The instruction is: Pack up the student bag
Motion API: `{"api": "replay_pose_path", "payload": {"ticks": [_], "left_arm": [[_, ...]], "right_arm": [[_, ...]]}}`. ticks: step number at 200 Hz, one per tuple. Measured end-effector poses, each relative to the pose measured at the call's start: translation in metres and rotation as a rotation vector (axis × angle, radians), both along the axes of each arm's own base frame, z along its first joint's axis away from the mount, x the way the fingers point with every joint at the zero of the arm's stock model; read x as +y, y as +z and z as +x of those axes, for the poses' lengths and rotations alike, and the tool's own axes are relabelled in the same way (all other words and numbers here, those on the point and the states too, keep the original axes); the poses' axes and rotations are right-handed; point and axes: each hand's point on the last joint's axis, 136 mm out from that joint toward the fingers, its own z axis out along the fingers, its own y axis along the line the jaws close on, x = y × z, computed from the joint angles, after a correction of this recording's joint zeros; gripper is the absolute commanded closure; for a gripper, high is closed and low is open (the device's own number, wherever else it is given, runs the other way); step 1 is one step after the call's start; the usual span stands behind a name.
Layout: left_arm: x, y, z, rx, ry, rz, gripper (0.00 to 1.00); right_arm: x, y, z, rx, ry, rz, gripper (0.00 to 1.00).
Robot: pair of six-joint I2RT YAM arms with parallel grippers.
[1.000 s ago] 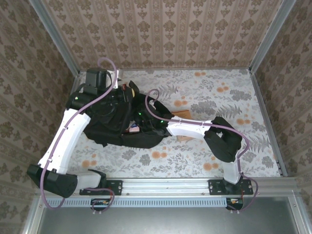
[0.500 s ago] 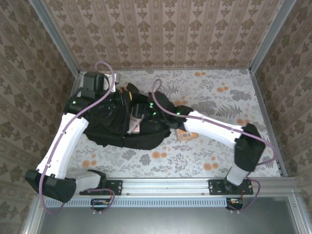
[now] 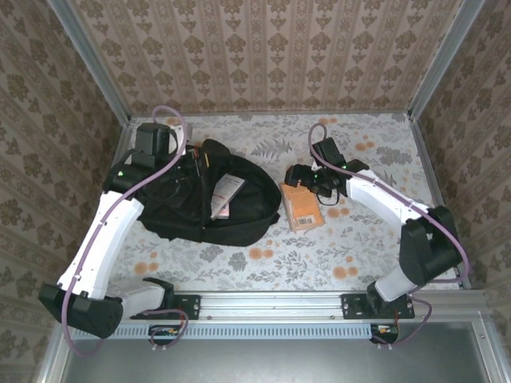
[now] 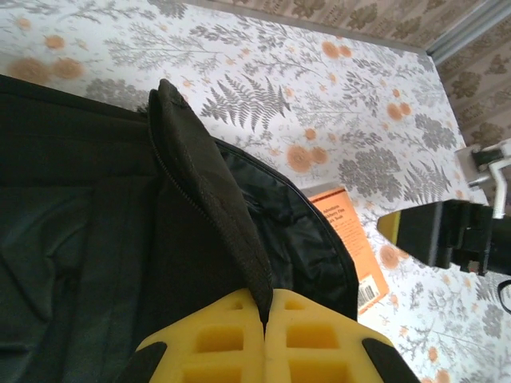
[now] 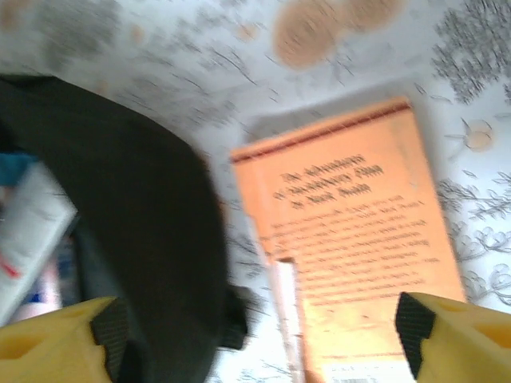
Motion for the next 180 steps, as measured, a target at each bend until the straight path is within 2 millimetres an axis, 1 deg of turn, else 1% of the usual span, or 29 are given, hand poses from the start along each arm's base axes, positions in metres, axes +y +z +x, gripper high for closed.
{"api": "replay_pose_path", "payload": {"ticks": [16,35,48,59,80,96,131,164,180], "left_arm": [[-0.001,0.0,-0.001,-0.003,-0.002,0.005,1.0],[-0.01,-0.006,-0.005,0.008,-0.031,0.01,1.0],[-0.02,-0.011,-0.008,0.018,-0.06,0.014,1.0],[-0.03,-0.014,-0.009,0.02,-0.088,0.014,1.0],[-0.047,-0.018,-0.012,0.025,-0.137,0.014,1.0],[-0.055,-0.022,-0.013,0.034,-0.159,0.016,1.0],[-0.067,-0.03,-0.013,0.057,-0.181,0.016,1.0],[-0.072,-0.034,-0.013,0.069,-0.192,0.016,1.0],[-0.074,-0.034,-0.014,0.07,-0.195,0.015,1.0]], "right_arm": [[-0.01,-0.026,-0.002,0.073,0.003,-0.044,0.07],[-0.019,-0.057,-0.005,0.156,0.007,-0.085,0.06],[-0.023,-0.071,-0.007,0.195,0.009,-0.104,0.06],[-0.025,-0.079,-0.008,0.213,0.008,-0.112,0.06],[-0.026,-0.089,-0.008,0.241,0.007,-0.11,0.06],[-0.023,-0.096,-0.009,0.259,0.014,-0.083,0.07],[-0.021,-0.095,-0.006,0.276,-0.024,0.034,0.08],[-0.022,-0.093,-0.001,0.278,-0.129,0.207,0.1],[-0.017,-0.09,0.003,0.28,-0.169,0.296,0.1]]}}
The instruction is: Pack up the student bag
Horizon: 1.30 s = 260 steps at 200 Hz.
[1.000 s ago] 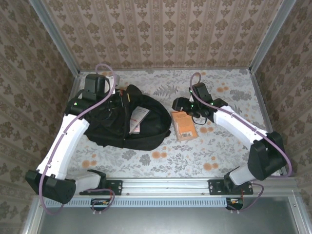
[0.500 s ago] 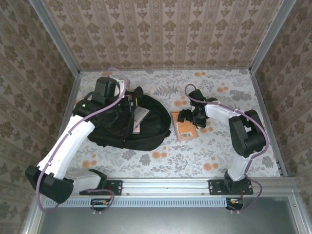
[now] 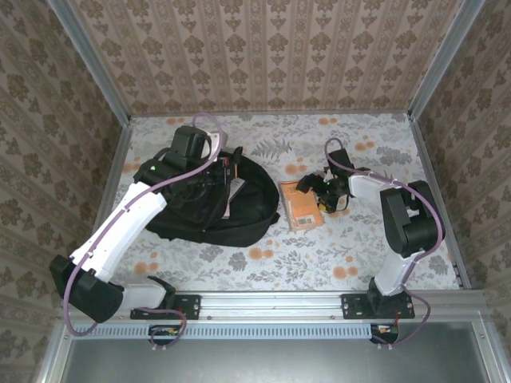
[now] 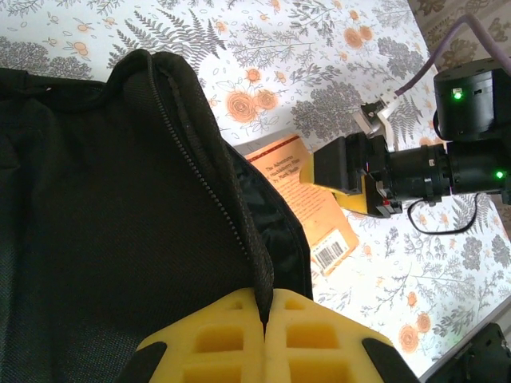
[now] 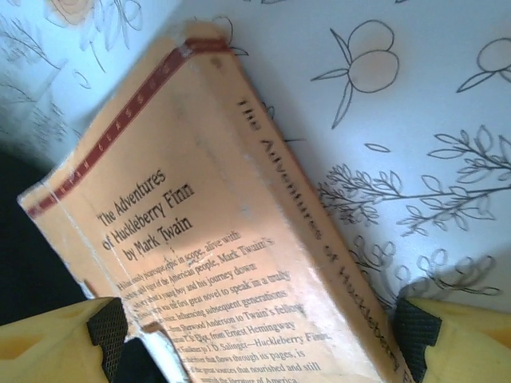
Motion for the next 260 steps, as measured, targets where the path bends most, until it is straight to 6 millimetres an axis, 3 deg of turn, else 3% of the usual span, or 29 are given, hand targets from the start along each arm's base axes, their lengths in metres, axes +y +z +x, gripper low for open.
{"api": "replay_pose_path", "payload": {"ticks": [51,89,109,125,142,153,170,191,224,260], "left_arm": [[0.0,-0.002,0.001,0.005,0.003,0.008,1.0],[0.017,-0.012,0.004,0.016,0.054,0.086,1.0],[0.032,-0.011,0.006,-0.005,0.09,0.134,0.9],[0.047,-0.006,0.007,-0.033,0.124,0.169,0.76],[0.064,-0.003,0.007,-0.053,0.164,0.206,0.72],[0.072,-0.003,0.008,-0.06,0.188,0.23,0.64],[0.075,-0.004,0.005,-0.064,0.187,0.258,0.55],[0.056,-0.003,-0.005,-0.057,0.117,0.279,0.47],[-0.002,-0.007,-0.034,-0.06,-0.079,0.279,0.31],[-0.049,-0.02,-0.073,-0.034,-0.253,0.273,0.29]], "right_arm": [[0.047,0.017,0.019,-0.088,0.015,0.232,0.11],[0.077,0.021,0.009,-0.112,0.107,0.303,0.13],[0.08,0.02,0.006,-0.118,0.121,0.309,0.13],[0.08,0.02,0.005,-0.125,0.129,0.306,0.13],[0.079,0.019,0.003,-0.135,0.148,0.284,0.13],[0.078,0.018,-0.002,-0.13,0.161,0.259,0.13],[0.073,0.015,-0.012,-0.112,0.173,0.191,0.12],[0.062,0.013,-0.023,-0.09,0.176,0.109,0.12],[0.044,0.019,-0.03,-0.101,0.172,0.01,0.12],[0.034,0.023,-0.034,-0.118,0.173,-0.051,0.12]]}}
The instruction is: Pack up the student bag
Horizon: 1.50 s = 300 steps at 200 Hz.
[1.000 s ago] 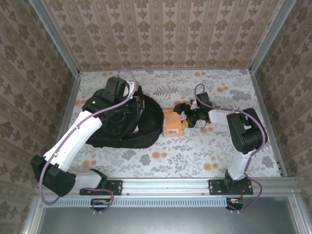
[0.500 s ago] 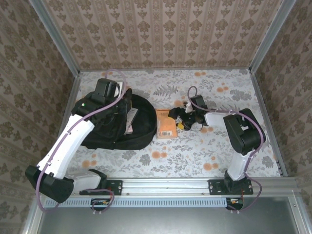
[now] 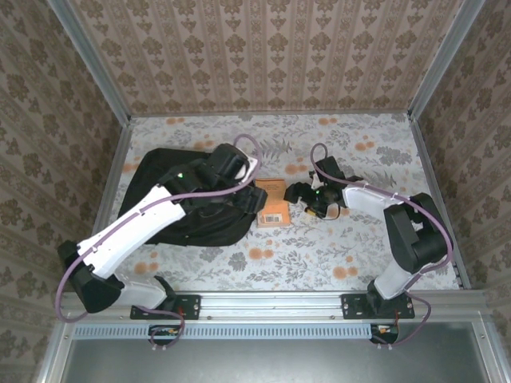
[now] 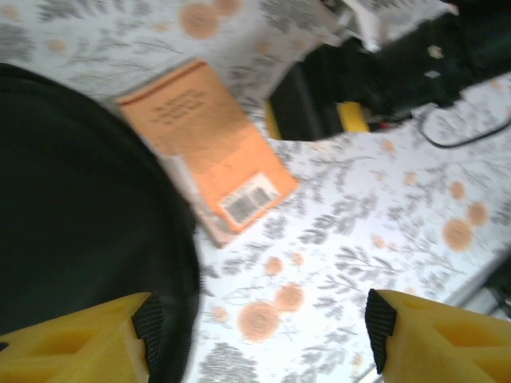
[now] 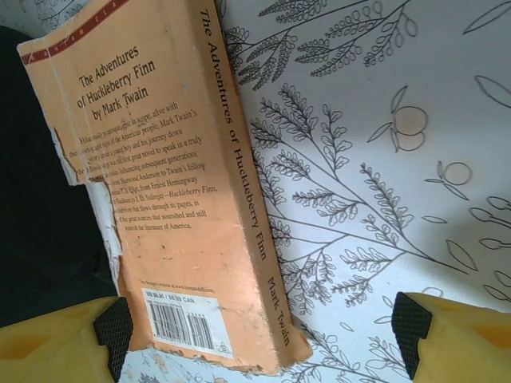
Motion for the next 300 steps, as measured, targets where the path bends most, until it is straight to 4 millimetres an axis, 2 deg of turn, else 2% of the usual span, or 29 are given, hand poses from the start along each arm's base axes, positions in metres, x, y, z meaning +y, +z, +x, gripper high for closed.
{"api": "replay_pose_path", "payload": {"ticks": [12,26,43,63,89,108,129,161,226,275,300], "left_arm": [[-0.014,-0.006,-0.012,0.021,-0.042,-0.015,0.29],[-0.027,-0.025,-0.028,0.057,-0.09,0.001,0.29],[-0.042,-0.06,-0.048,0.111,-0.152,0.072,0.28],[-0.052,-0.107,-0.061,0.169,-0.192,0.173,0.28],[-0.048,-0.157,-0.053,0.197,-0.16,0.296,0.28],[-0.041,-0.176,-0.037,0.204,-0.099,0.329,0.28],[-0.028,-0.185,-0.013,0.212,-0.003,0.318,0.27],[-0.018,-0.184,0.019,0.208,0.094,0.263,0.26],[-0.002,-0.209,0.054,0.234,0.221,0.302,0.21],[-0.018,-0.204,0.081,0.22,0.285,0.248,0.2],[-0.032,-0.211,0.087,0.245,0.288,0.203,0.19]], "right_arm": [[-0.002,-0.001,-0.001,0.001,-0.002,-0.013,0.12],[-0.004,-0.003,-0.003,0.007,-0.004,-0.021,0.12],[-0.005,-0.005,-0.005,0.015,-0.007,-0.028,0.12],[-0.007,-0.007,-0.006,0.018,-0.01,-0.035,0.12],[-0.008,-0.008,-0.005,0.016,-0.015,-0.042,0.12],[-0.009,-0.008,-0.005,0.014,-0.018,-0.047,0.11],[-0.01,-0.009,-0.004,0.011,-0.022,-0.055,0.1],[-0.012,-0.01,-0.003,0.008,-0.028,-0.067,0.09],[-0.018,-0.017,-0.002,0.017,-0.043,-0.103,0.09],[-0.019,-0.018,0.0,0.013,-0.046,-0.111,0.09],[-0.013,-0.019,0.005,0.022,-0.04,-0.087,0.09]]}}
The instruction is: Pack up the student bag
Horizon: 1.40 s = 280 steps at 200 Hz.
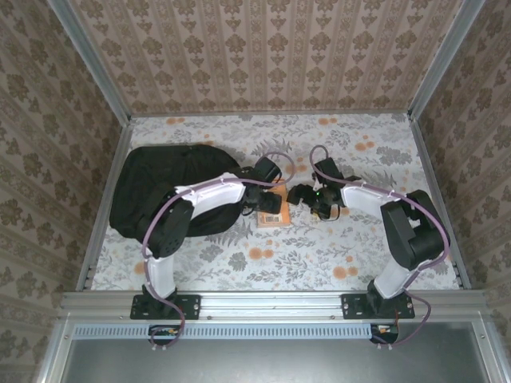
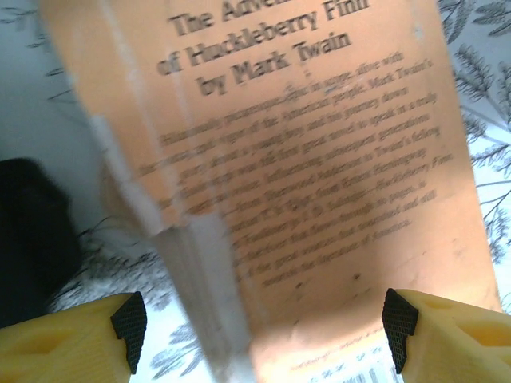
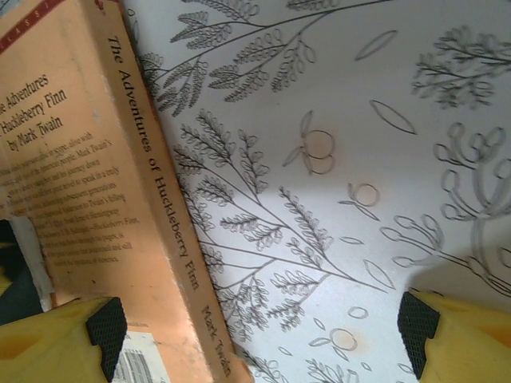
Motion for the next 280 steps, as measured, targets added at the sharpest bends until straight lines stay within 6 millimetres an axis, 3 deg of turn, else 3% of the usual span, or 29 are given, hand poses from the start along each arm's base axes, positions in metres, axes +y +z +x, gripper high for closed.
{"api": "replay_pose_path", "payload": {"ticks": [38,99,159,280], "left_arm": [[-0.01,-0.008,0.008,0.046,0.019,-0.102,0.24],[-0.031,-0.006,0.004,0.066,-0.038,-0.235,0.59],[-0.045,-0.006,0.003,0.063,-0.08,-0.283,0.83],[-0.033,-0.005,0.022,0.026,-0.031,-0.276,0.88]], "right_arm": [[0.002,-0.003,0.004,0.054,-0.057,0.062,0.09],[0.001,-0.001,0.014,0.129,-0.175,0.193,0.09],[0.002,0.0,0.023,0.201,-0.268,0.327,0.11],[0.006,0.02,0.041,0.026,-0.348,0.587,0.19]]}}
